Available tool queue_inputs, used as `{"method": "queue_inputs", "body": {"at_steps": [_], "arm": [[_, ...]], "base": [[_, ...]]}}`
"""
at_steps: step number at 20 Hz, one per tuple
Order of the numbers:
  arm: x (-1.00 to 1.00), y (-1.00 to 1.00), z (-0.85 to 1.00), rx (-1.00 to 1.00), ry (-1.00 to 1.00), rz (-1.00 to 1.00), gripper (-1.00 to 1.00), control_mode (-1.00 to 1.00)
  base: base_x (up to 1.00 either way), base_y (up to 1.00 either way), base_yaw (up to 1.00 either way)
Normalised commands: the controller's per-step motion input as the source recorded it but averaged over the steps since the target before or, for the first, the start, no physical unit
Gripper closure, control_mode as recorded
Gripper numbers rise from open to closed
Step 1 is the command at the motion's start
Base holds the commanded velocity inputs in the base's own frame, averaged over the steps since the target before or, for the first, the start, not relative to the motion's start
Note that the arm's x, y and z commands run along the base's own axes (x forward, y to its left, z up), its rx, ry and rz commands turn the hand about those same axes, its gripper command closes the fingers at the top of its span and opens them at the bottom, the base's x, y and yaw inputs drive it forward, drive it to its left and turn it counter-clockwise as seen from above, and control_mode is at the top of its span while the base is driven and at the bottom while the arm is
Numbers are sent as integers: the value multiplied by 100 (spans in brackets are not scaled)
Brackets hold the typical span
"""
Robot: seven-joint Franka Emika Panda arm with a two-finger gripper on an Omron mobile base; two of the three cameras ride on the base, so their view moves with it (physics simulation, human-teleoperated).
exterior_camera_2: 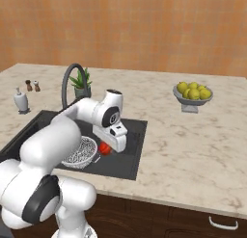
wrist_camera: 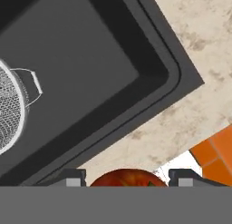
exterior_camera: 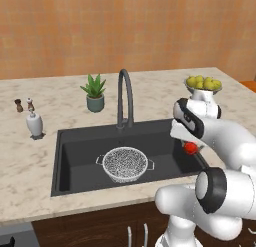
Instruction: Put the colander in the sink, put the apple in the colander, and turn on the sink faucet and pour water over the colander.
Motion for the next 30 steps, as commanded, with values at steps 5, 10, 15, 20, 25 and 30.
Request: {"method": "queue_inputs", "body": {"at_steps": [5, 10, 15, 20, 25, 30], "arm": [[35, 68, -5, 20, 0, 36, 100, -100], [30, 60, -17, 16, -3, 36, 100, -100], [1, 25, -29, 14, -29, 47, 100, -100], [16, 18, -14, 11, -35, 39, 100, -100], [3, 12, -20, 13, -44, 41, 100, -100], [19, 35, -19, 15, -29, 36, 100, -100]], "base": [[0, 0, 0], [0, 0, 0], [0, 0, 0], [0, 0, 0], [0, 0, 0], [0, 0, 0]]}}
